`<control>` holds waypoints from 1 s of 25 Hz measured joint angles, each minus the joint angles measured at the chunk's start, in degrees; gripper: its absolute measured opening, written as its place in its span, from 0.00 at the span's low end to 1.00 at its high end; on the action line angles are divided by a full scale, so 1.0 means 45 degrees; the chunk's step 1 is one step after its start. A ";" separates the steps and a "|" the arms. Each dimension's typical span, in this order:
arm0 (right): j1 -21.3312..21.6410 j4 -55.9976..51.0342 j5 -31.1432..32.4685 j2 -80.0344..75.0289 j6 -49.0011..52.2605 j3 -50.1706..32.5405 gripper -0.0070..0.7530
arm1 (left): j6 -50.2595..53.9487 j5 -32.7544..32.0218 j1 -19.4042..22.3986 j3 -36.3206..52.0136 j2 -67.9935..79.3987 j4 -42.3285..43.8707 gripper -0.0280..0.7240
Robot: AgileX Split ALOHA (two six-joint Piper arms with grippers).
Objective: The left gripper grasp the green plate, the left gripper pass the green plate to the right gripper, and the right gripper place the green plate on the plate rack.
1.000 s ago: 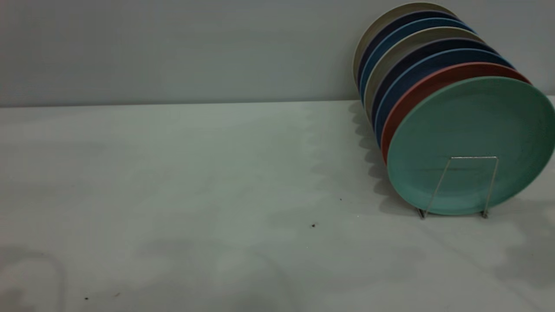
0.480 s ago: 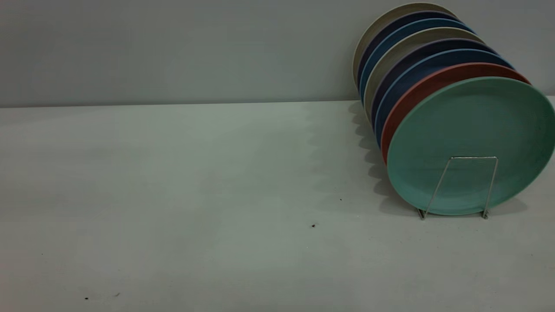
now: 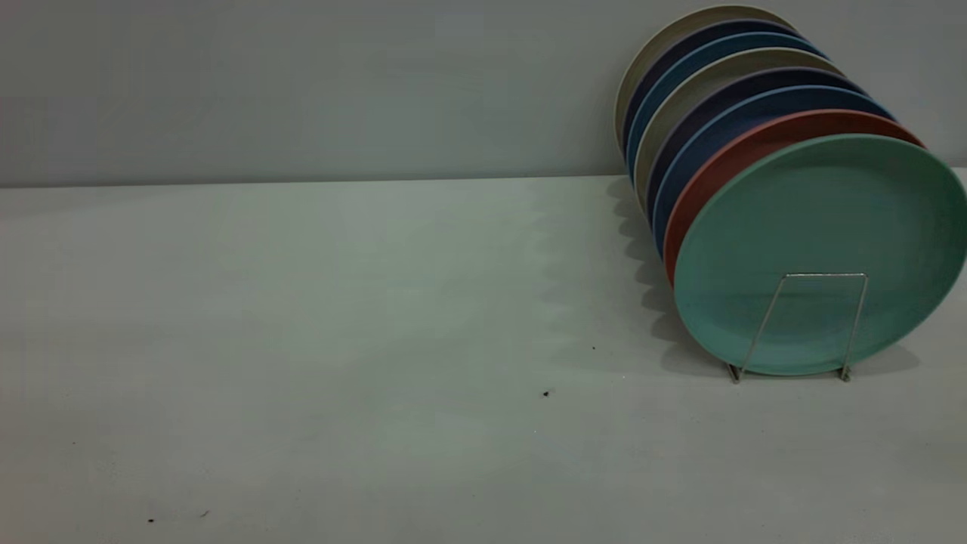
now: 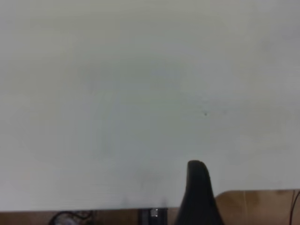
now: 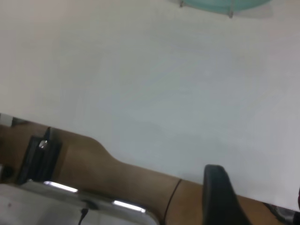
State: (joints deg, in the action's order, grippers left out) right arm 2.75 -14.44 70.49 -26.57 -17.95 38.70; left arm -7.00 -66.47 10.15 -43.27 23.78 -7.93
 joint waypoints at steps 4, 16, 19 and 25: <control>-0.0142 0.0066 -0.0552 0.1605 -0.0011 -0.1097 0.56 | 0.0317 -0.0013 0.0000 0.1192 -0.1332 0.0012 0.81; -0.2508 0.1815 -0.0994 0.3488 0.0195 -0.2514 0.56 | 0.0205 -0.0074 0.0000 0.1911 -0.4669 0.1174 0.81; -0.2800 0.2001 -0.1075 0.4326 0.0385 -0.2515 0.56 | 0.0194 -0.0084 0.0000 0.1919 -0.5031 0.1442 0.81; -0.3305 0.2148 -0.1067 0.5706 0.0635 -0.2525 0.56 | 0.0218 -0.0043 0.0000 0.2114 -0.5203 0.1413 0.81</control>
State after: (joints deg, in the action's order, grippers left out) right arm -12.12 -4.78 65.69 -0.89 -15.09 27.34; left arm -6.02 -66.67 10.15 -33.76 0.36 -1.57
